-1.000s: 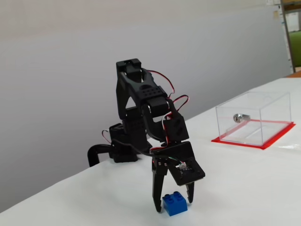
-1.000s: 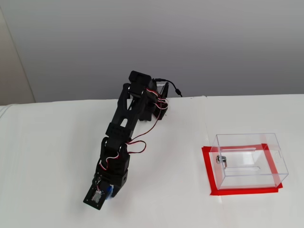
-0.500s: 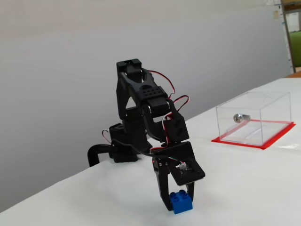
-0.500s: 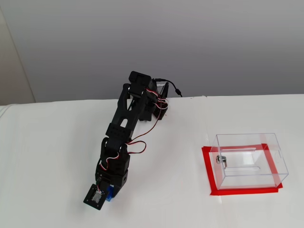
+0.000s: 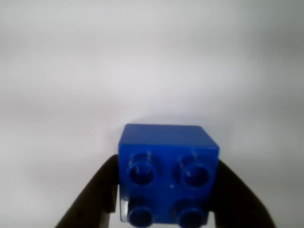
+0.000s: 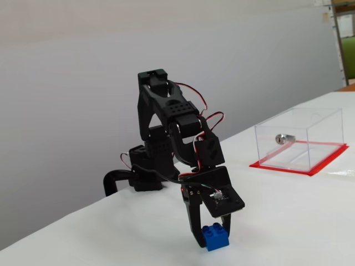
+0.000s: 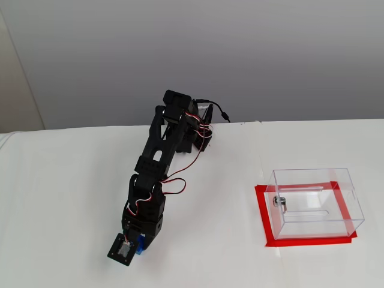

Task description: Pick the blue lego brick and place it into the transparent box

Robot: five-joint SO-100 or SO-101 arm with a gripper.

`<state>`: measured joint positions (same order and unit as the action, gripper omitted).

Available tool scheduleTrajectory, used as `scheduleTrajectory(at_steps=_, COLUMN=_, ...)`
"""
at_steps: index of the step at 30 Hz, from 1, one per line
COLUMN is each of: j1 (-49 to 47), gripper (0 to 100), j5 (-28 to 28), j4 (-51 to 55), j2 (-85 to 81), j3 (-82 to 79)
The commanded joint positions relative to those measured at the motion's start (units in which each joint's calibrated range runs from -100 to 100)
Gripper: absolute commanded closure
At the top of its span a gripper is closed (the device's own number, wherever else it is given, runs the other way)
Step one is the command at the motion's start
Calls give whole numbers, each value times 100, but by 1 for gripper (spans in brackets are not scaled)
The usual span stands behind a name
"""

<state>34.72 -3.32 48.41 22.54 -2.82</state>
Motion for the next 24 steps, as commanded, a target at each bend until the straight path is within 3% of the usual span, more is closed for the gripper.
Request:
scheduleTrajectory(at_steps=1, j1=-90, gripper=90, j5=29, j4=-46, j2=-281, j3=346)
scheduleTrajectory(at_steps=24, j1=-615, gripper=90, j5=-2, j4=467, j2=-3378, j3=328)
